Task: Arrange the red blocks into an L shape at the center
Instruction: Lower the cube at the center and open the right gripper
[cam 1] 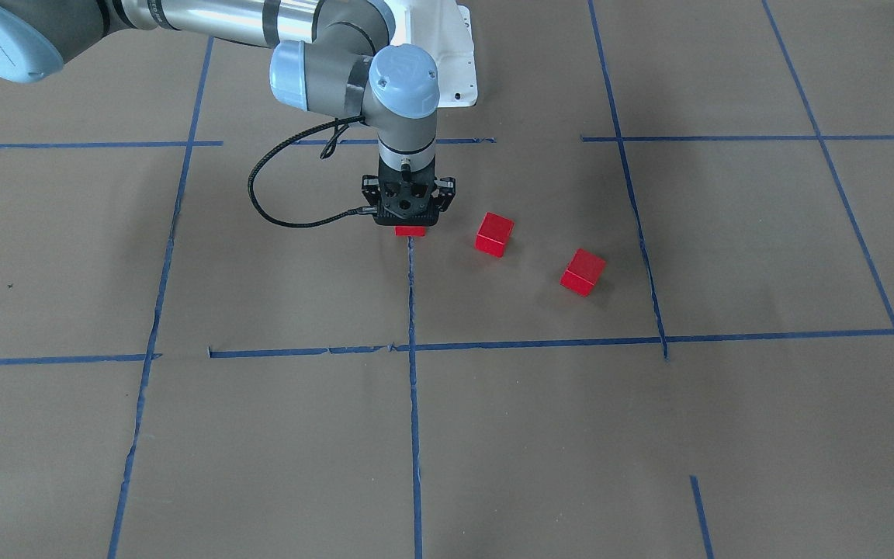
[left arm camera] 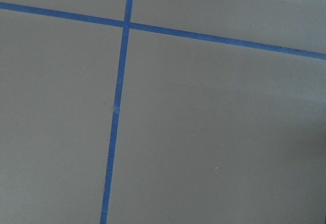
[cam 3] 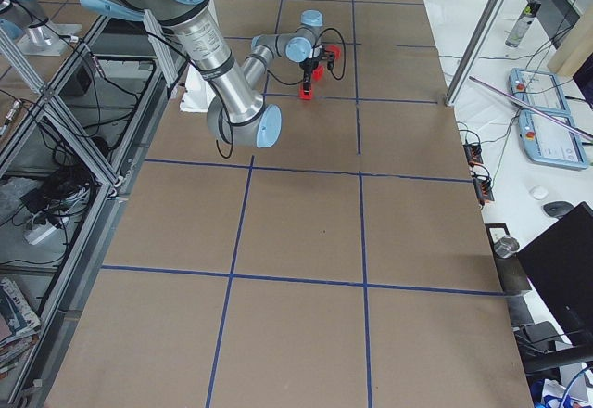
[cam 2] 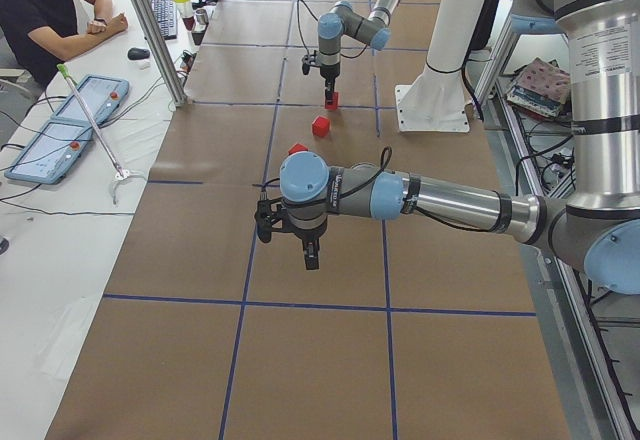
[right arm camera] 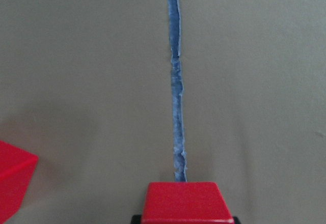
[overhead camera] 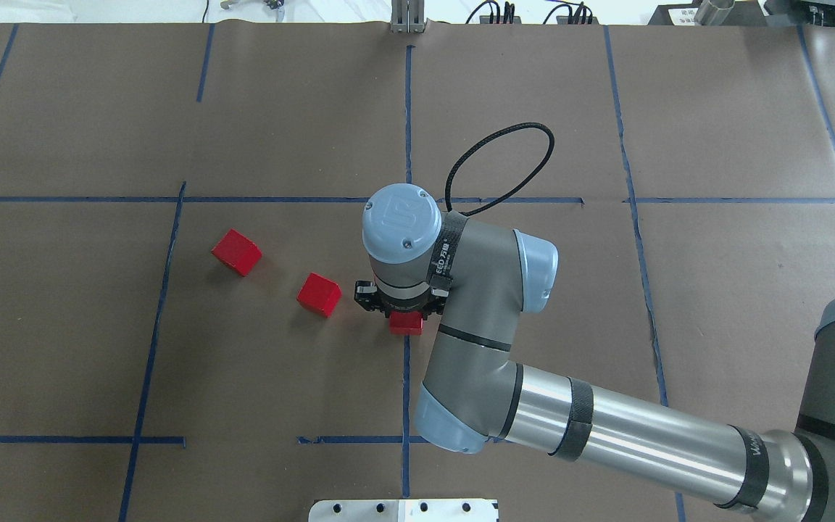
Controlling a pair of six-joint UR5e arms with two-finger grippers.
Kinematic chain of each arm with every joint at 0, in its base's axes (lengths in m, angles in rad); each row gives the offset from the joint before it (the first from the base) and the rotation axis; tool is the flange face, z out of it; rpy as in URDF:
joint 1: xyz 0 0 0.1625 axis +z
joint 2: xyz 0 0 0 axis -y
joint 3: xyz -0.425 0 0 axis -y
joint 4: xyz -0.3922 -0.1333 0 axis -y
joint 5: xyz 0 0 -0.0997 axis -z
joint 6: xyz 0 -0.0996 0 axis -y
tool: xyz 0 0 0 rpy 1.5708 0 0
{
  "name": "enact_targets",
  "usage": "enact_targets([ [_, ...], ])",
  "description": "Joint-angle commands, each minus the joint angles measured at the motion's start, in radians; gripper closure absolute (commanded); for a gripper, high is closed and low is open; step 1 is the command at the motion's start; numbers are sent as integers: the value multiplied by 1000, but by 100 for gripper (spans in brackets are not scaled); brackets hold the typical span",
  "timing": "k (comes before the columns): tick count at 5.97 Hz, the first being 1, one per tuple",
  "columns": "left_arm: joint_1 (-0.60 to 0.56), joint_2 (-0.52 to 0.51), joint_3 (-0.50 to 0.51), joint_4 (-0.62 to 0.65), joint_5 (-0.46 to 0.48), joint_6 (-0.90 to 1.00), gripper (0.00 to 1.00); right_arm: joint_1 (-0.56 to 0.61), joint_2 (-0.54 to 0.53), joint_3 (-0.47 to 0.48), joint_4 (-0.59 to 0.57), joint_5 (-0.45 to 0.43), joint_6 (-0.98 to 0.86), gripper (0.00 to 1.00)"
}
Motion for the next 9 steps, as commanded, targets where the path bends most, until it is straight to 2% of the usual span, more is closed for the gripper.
enact_targets([
  [1, 0, 0, -5, 0, 0, 0, 0, -1, -3, 0, 0, 0, 0, 56],
  [2, 0, 1, -5, 0, 0, 0, 0, -1, -3, 0, 2, 0, -8, 31],
  [3, 0, 1, -6, 0, 0, 0, 0, -12, -5, 0, 2, -6, 1, 0],
  [4, 0, 1, -14, 0, 0, 0, 0, -12, 0, 4, 2, -6, -9, 0],
  [5, 2, -1, -46, 0, -1, -6, 0, 5, -8, 48, 21, -6, -11, 0],
  [6, 18, -19, -92, -6, -1, -112, 0, 51, -31, 132, 11, 0, -12, 0],
  [7, 90, -53, -121, -122, -3, -188, 0, 89, -87, 235, 6, 5, -11, 0],
  [8, 212, -81, -121, -272, -1, -277, 0, 137, -196, 377, 6, 8, -12, 0],
  [9, 327, -120, -126, -351, 10, -358, 0, 180, -274, 441, 6, 59, -14, 0],
])
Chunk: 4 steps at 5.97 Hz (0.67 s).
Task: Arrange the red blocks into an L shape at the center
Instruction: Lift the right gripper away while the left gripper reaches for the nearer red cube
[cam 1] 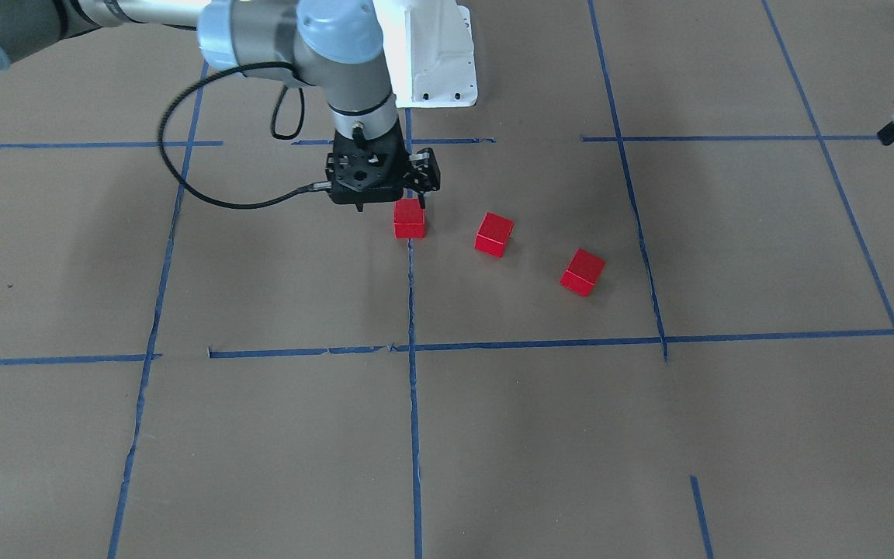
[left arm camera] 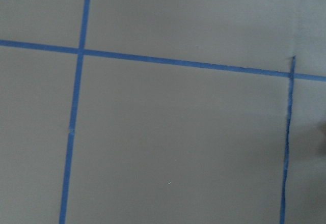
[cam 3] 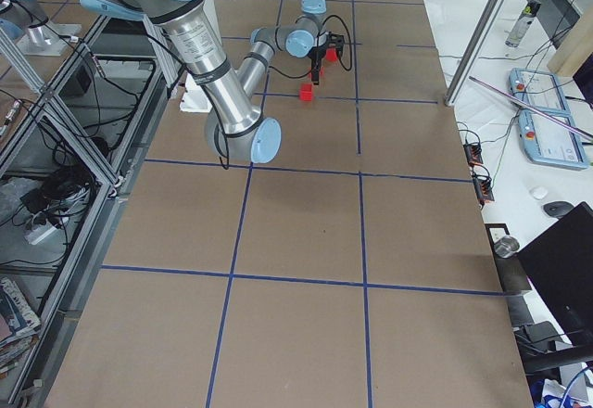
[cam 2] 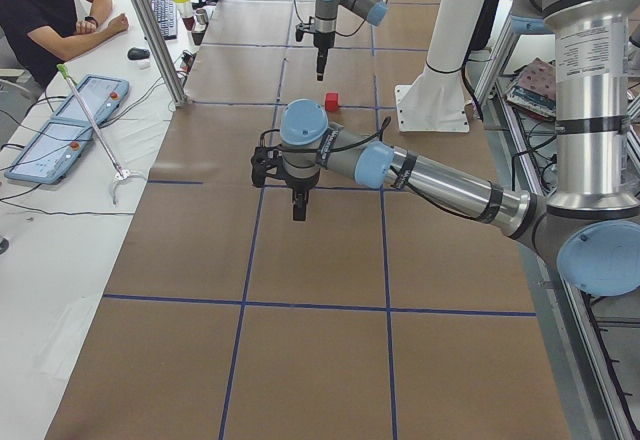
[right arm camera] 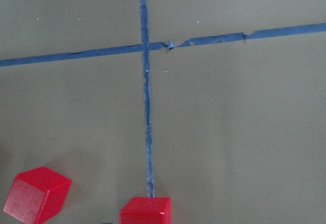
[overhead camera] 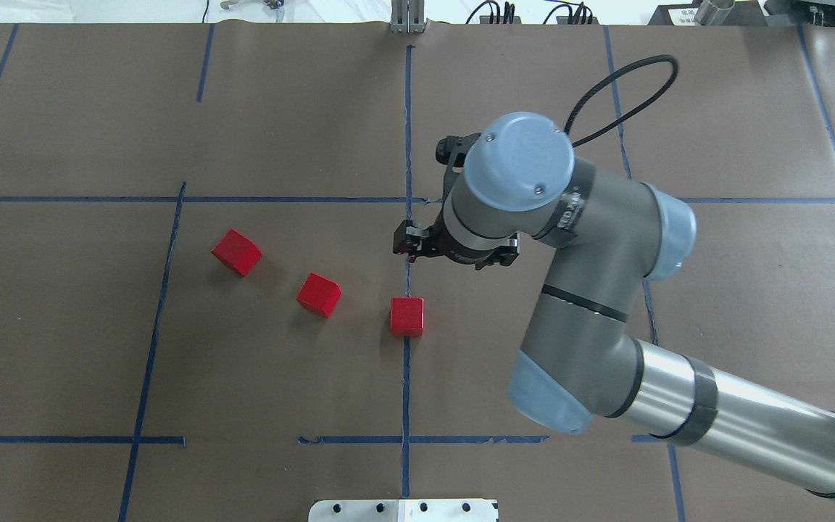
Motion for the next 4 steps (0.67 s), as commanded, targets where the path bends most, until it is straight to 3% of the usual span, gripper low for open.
enact_targets([
  [1, 203, -100, -2, -102, 11, -148, 0, 92, -110, 94, 0, 112, 0, 0],
  [2, 343, -228, 46, -107, 21, -226, 0, 100, -152, 139, 0, 122, -1, 0],
  [3, 427, -384, 127, -104, 105, -236, 0, 103, -173, 153, 0, 122, -1, 0],
  [4, 554, -427, 135, -103, 256, -235, 0, 103, -173, 152, 0, 120, -1, 0],
])
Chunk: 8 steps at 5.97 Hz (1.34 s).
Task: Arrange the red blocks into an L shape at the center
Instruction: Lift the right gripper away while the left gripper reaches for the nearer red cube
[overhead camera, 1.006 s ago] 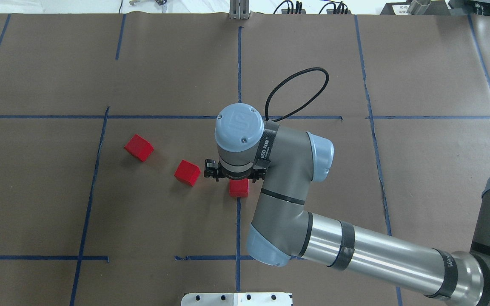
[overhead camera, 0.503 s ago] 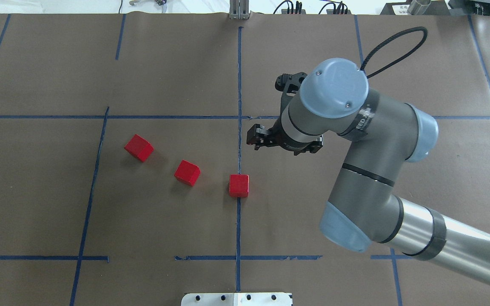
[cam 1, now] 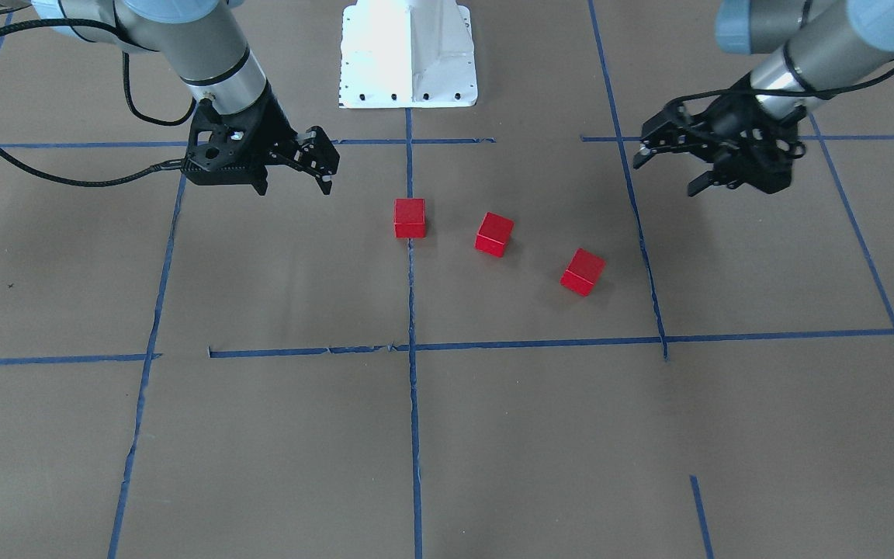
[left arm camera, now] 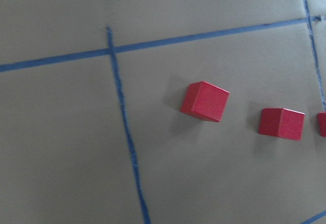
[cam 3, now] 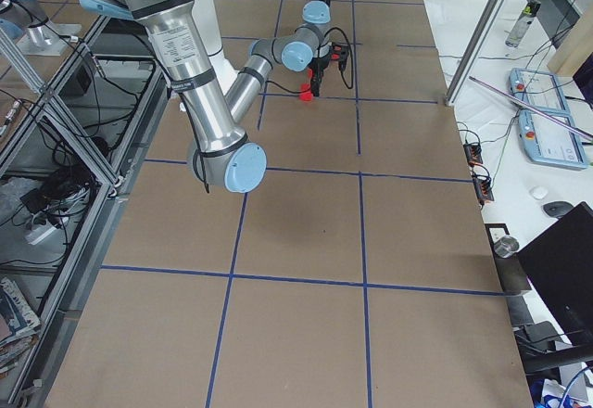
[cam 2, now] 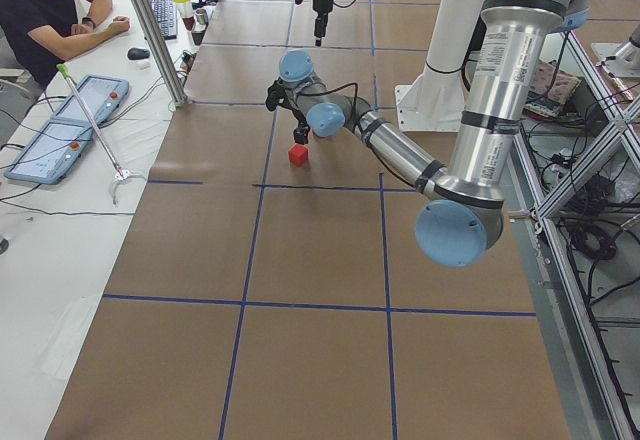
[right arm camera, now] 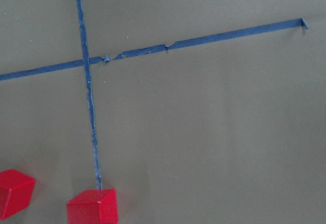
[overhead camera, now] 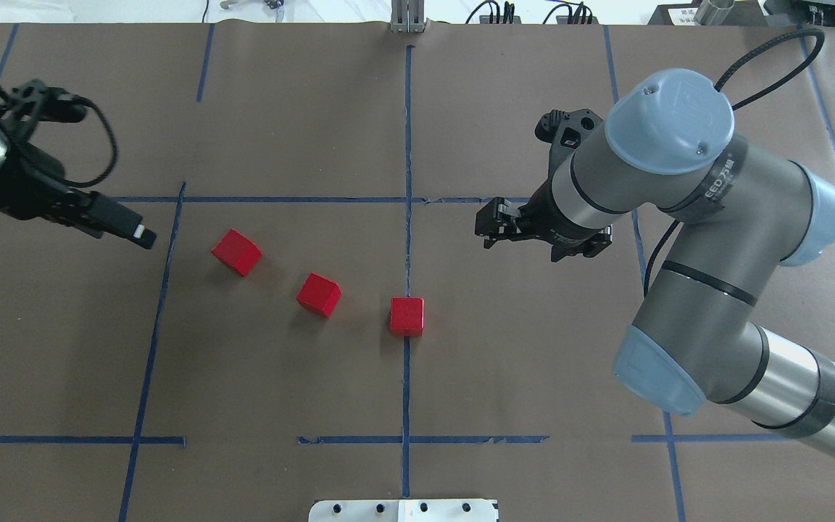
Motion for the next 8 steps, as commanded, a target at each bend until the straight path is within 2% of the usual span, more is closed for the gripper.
enact_targets([
  [1, 204, -125, 66, -3, 273, 3, 0, 2, -11, 7, 0, 1, 0, 0],
  [2, 235, -162, 116, -3, 294, 6, 5, 4, -22, 9, 0, 1, 0, 0],
  [3, 240, -174, 147, -2, 307, 17, 1, 7, -45, 22, 0, 2, 0, 0],
  [4, 265, -210, 187, -2, 451, 17, 0, 7, -91, 45, 6, 4, 0, 0],
  [8, 346, -259, 219, 9, 507, -33, 0, 1, -96, 42, 8, -8, 0, 0],
])
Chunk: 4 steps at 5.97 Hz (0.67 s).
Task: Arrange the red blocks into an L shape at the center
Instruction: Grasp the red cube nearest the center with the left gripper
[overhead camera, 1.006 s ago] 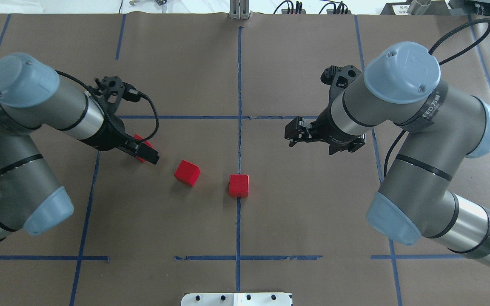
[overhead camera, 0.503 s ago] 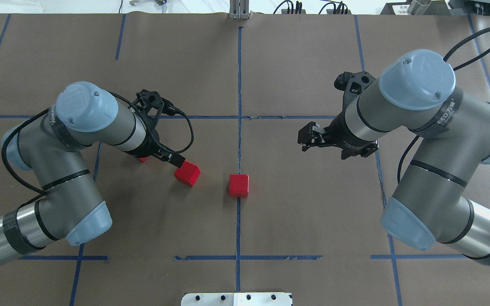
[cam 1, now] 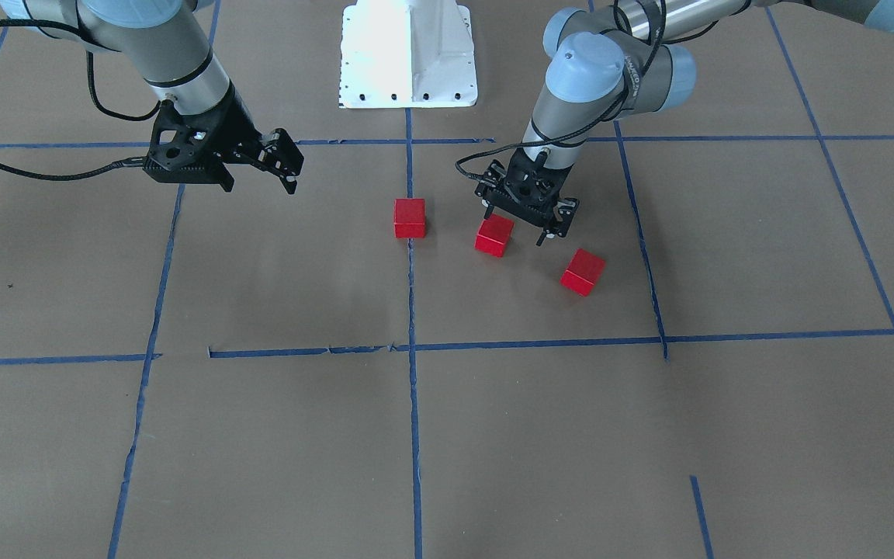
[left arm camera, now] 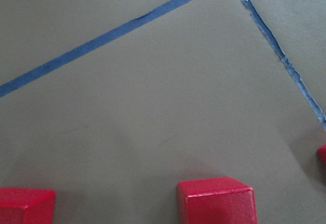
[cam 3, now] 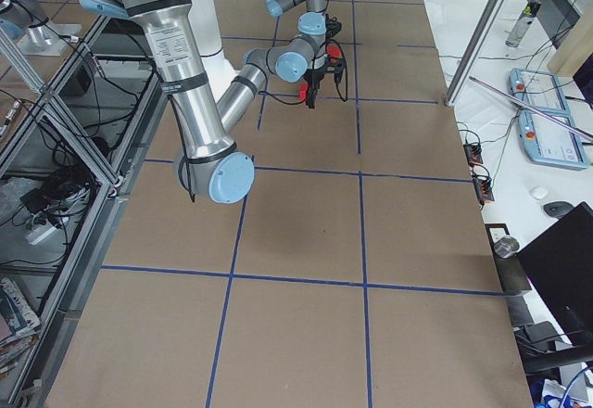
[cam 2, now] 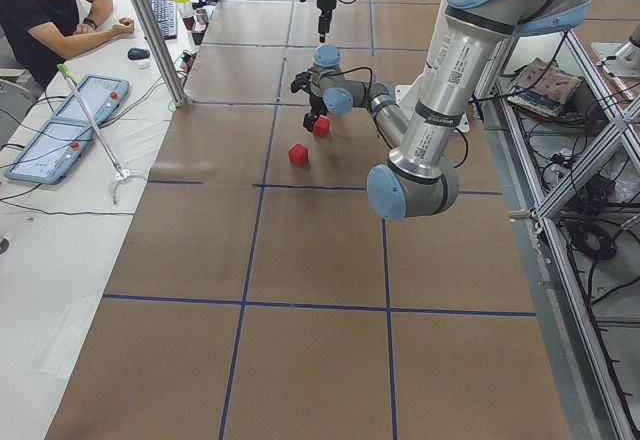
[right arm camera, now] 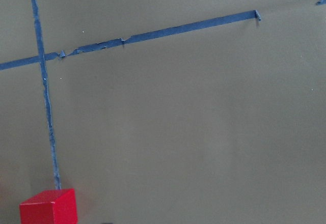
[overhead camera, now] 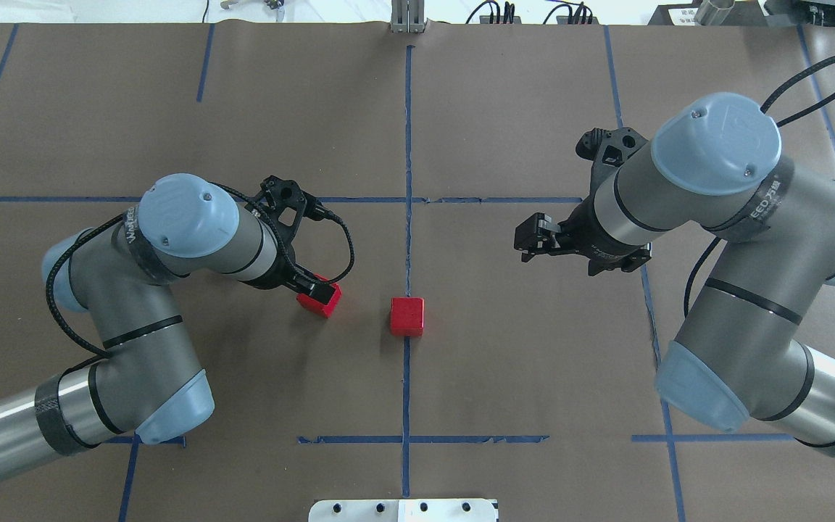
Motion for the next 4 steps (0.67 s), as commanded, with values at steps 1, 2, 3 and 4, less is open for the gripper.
enact_targets([
  [1, 20, -27, 19, 2, 26, -40, 0, -1, -1, -1, 0, -4, 0, 0],
  [2, 21, -28, 40, 1, 28, -39, 1, -1, -9, 0, 2, -4, 0, 0],
  [3, 27, -31, 58, 1, 28, -37, 3, -1, -10, 2, 2, -4, 0, 0],
  [4, 39, -37, 66, 1, 28, -39, 3, -1, -12, 0, 2, -4, 0, 0],
])
